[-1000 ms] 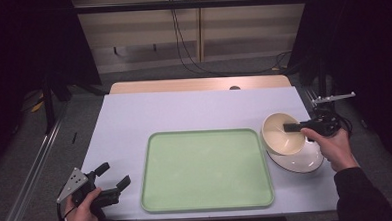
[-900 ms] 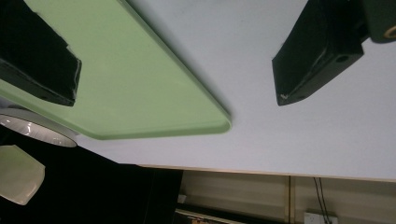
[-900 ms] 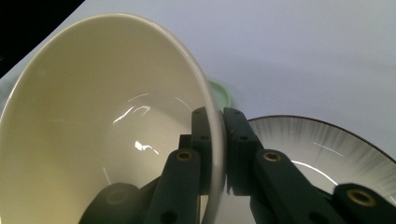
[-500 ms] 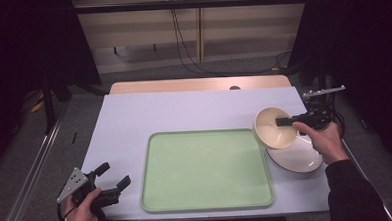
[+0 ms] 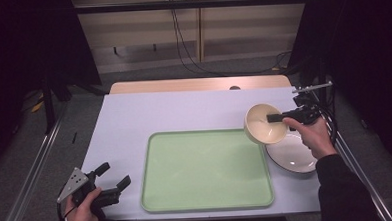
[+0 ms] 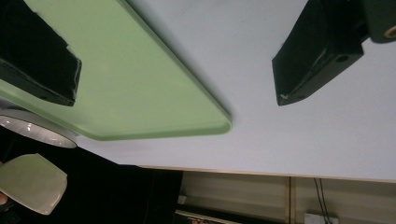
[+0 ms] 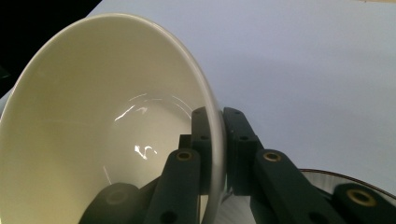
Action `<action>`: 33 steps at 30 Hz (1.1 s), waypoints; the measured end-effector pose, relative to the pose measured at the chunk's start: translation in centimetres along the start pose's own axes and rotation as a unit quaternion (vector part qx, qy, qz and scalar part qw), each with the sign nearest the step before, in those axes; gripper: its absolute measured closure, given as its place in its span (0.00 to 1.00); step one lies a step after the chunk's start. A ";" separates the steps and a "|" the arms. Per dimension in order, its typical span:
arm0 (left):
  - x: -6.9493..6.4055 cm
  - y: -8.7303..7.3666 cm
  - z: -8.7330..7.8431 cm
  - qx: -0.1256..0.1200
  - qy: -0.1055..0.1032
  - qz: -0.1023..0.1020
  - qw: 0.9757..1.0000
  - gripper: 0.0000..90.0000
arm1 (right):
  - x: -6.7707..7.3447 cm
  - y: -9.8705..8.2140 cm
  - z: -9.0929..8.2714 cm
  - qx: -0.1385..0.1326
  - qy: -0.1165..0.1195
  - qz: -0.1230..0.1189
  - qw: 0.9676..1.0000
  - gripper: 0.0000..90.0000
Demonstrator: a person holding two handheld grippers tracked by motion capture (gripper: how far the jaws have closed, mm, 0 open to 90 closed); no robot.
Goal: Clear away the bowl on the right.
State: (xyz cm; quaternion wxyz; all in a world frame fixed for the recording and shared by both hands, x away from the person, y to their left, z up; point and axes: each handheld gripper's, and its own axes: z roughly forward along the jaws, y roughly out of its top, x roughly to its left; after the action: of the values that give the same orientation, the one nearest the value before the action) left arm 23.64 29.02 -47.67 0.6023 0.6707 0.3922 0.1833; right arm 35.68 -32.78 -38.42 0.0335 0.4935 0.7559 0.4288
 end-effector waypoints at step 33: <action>0.0 0.0 0.0 0.001 0.000 -0.001 1.000 0.01 | 0.5 1.3 5.2 0.039 -0.026 0.010 0.999 0.93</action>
State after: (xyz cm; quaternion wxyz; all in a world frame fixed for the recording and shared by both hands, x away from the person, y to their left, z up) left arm 23.68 29.01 -47.68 0.6016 0.6711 0.3929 0.1828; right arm 38.82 -28.99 -40.63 0.0301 0.5128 0.7662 0.3861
